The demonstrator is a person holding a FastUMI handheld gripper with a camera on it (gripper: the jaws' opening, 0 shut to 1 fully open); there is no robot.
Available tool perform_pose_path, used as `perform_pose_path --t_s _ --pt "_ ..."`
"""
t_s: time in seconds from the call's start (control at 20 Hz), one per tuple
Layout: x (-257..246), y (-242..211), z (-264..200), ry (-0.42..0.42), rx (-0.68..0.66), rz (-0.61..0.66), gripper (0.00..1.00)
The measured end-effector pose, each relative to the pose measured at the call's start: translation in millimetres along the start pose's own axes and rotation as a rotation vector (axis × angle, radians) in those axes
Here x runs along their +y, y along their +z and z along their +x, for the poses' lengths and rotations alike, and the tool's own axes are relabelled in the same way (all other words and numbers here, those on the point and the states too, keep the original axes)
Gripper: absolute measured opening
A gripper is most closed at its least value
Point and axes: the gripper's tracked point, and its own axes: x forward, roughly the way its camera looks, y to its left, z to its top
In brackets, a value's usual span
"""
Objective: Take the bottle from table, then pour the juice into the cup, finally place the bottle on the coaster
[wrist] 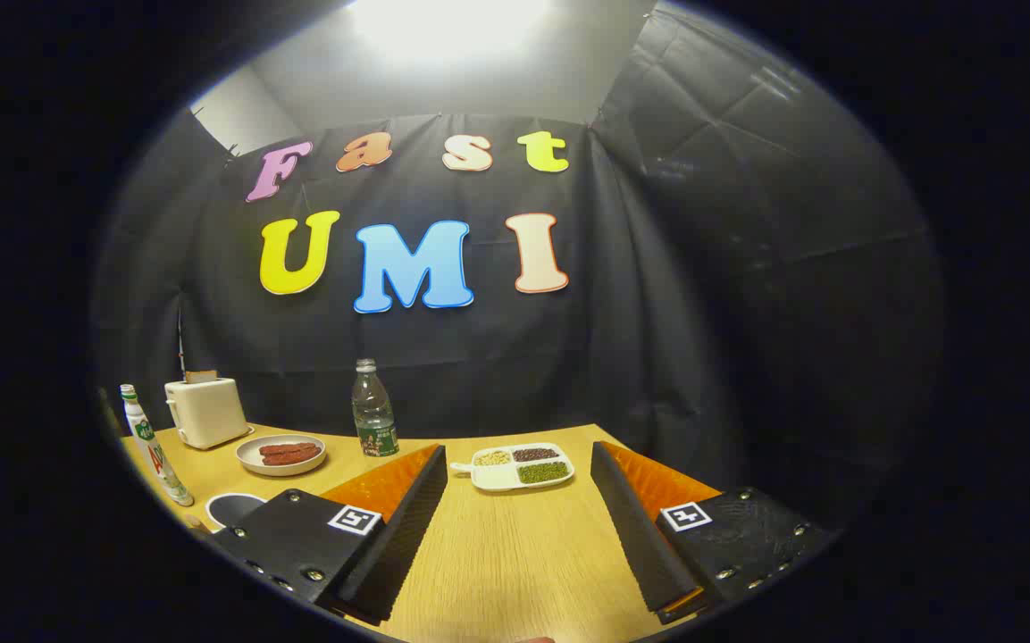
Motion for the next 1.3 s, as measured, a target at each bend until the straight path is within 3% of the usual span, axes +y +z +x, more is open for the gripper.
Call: perform_pose_path --t_s 0.15,0.55,0.85,1.3 --pt "29 30 -24 -0.001 -0.012 -0.009 0.98" --pt "157 63 -65 0.115 -0.033 0.013 0.98" --pt "260 52 -84 0.249 -0.028 -0.017 0.98" --pt "391 -3 -111 0.484 0.033 -0.005 0.98"
